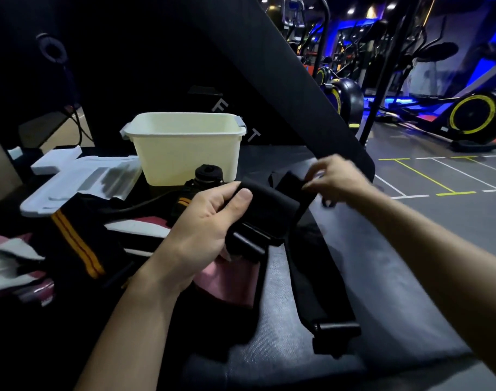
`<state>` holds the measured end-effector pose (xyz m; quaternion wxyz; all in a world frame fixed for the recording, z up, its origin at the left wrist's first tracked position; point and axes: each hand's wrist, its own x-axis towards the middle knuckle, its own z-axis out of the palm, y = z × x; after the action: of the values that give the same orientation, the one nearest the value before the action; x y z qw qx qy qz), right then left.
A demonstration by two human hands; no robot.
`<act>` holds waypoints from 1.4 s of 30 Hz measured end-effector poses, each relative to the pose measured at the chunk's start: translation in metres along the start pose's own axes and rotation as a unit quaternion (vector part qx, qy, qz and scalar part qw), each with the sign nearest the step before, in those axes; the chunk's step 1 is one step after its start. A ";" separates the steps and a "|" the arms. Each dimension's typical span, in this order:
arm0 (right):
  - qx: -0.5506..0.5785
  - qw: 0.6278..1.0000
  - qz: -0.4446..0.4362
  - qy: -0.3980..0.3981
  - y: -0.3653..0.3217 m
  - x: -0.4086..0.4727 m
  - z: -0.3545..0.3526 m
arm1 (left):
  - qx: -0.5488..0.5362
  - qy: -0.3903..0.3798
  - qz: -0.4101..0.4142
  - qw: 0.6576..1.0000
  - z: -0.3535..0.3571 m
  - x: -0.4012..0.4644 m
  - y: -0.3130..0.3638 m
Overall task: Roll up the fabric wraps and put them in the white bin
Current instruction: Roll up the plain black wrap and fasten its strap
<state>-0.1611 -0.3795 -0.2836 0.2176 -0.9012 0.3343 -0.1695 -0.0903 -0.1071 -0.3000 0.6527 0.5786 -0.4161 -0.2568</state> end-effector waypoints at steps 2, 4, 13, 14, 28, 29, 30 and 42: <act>0.015 0.997 0.008 0.076 -0.001 0.024 -0.019 | 0.006 -0.014 0.003 1.000 0.001 0.003 -0.005; 0.038 0.992 0.009 0.116 0.000 0.044 -0.027 | 0.004 -0.051 -0.027 0.998 0.013 0.003 -0.009; 0.006 1.000 0.012 -0.009 0.015 0.091 0.023 | 0.073 -0.166 -0.174 0.968 0.059 0.010 -0.053; -0.012 1.000 0.009 -0.022 0.017 0.095 0.029 | 0.071 -0.172 -0.183 0.966 0.061 0.010 -0.055; -0.079 0.988 -0.035 -0.127 0.023 0.082 0.062 | 0.125 -0.180 -0.216 0.951 0.077 0.014 -0.072; -0.072 0.990 -0.046 -0.114 0.021 0.070 0.056 | 0.135 -0.176 -0.216 0.951 0.077 0.013 -0.071; -0.059 0.992 -0.059 -0.099 0.020 0.056 0.050 | 0.145 -0.172 -0.217 0.950 0.077 0.011 -0.070; 0.050 0.985 -0.164 0.008 0.055 -0.177 0.017 | 0.453 -0.065 -0.036 0.888 0.073 -0.012 -0.055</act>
<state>-0.3094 -0.2930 -0.3547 0.2294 -0.9304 0.1742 -0.2266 -0.1499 -0.1480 -0.3570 0.2812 0.8082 -0.5076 -0.1002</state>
